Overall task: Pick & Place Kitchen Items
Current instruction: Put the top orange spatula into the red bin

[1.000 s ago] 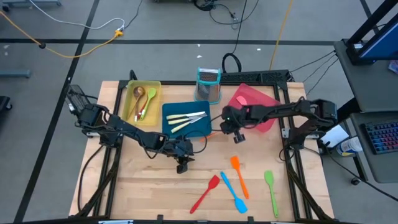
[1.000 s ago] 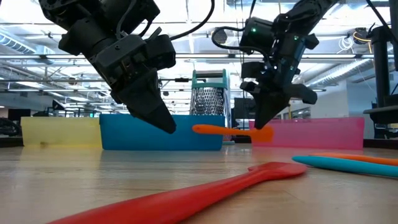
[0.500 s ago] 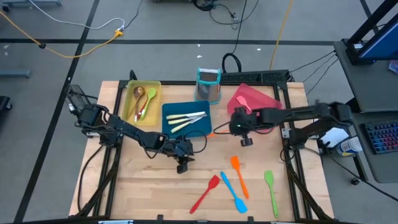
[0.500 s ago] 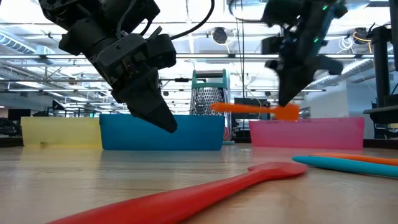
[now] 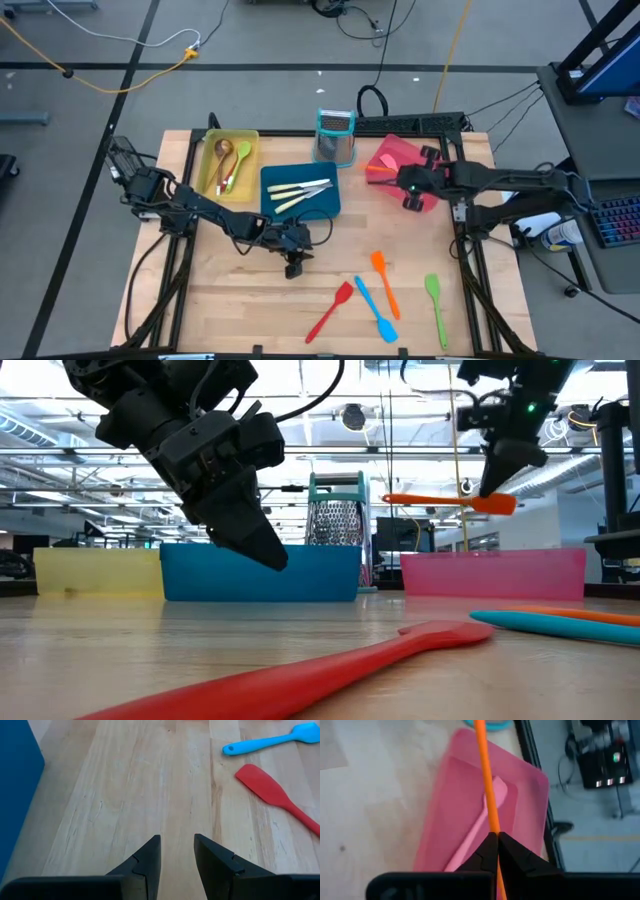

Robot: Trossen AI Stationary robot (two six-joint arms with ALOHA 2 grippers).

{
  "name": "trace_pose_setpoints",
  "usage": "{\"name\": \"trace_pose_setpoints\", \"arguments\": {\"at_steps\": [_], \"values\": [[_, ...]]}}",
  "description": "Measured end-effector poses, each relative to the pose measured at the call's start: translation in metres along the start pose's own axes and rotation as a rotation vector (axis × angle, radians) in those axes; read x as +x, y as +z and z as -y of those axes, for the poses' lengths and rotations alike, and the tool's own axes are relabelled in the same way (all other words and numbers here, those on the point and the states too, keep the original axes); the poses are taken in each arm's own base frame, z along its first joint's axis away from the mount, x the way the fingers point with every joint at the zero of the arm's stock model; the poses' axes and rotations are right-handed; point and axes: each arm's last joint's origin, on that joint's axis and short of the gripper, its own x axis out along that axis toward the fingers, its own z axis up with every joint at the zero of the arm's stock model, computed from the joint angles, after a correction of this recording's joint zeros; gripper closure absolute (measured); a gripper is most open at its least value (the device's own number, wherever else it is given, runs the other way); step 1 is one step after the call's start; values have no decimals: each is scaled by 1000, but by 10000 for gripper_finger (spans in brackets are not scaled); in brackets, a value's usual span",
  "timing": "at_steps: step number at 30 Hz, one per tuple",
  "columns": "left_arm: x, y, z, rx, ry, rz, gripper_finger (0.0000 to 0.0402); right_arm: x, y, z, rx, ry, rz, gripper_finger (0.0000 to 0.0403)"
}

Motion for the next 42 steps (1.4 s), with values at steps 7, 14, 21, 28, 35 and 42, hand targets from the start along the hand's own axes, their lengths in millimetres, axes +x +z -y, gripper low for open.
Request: {"name": "trace_pose_setpoints", "arguments": {"at_steps": [7, 14, 21, 28, 35, 42], "values": [[0, 1, 0, -1, -3, 8, 282, 28, -21, 9, 136, -42, -147, 402], [0, 1, 0, 4, -3, 9, 282, 44, -36, 15, 234, -73, -227, 402], [0, 1, 0, 8, -4, 11, 282, 49, -39, 25, 287, -39, -257, 403], [0, 1, 1, 5, -5, 15, 282, 67, -42, 32, 313, 84, -318, 403], [0, 2, 1, 4, -5, 16, 282, 90, -45, 32, 310, 104, -436, 403], [0, 2, 1, 4, -5, 16, 282, 107, -45, 27, 281, 140, -511, 403]]}}
